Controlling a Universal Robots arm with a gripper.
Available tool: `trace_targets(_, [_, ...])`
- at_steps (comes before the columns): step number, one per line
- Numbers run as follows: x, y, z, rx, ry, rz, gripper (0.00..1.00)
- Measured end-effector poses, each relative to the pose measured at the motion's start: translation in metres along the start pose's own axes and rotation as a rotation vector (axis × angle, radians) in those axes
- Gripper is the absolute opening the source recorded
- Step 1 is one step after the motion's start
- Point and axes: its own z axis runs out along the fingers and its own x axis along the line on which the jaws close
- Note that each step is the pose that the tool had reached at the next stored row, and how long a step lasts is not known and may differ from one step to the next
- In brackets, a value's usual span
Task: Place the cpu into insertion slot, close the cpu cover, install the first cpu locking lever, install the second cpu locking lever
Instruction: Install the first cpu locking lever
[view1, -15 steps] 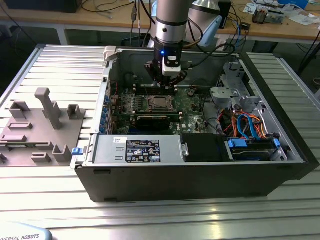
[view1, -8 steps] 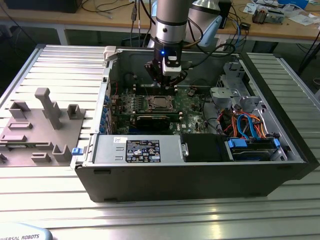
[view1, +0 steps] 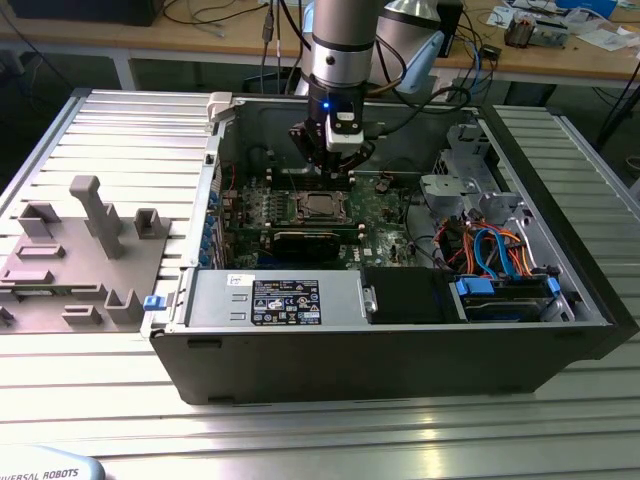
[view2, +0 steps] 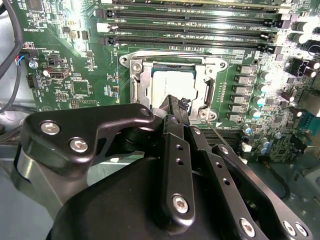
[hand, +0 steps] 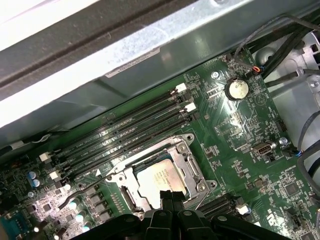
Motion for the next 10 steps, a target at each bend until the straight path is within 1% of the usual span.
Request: trace_targets(10, [0.0000, 0.0000, 0.0000, -0.0002, -0.0005, -0.010, 0.11])
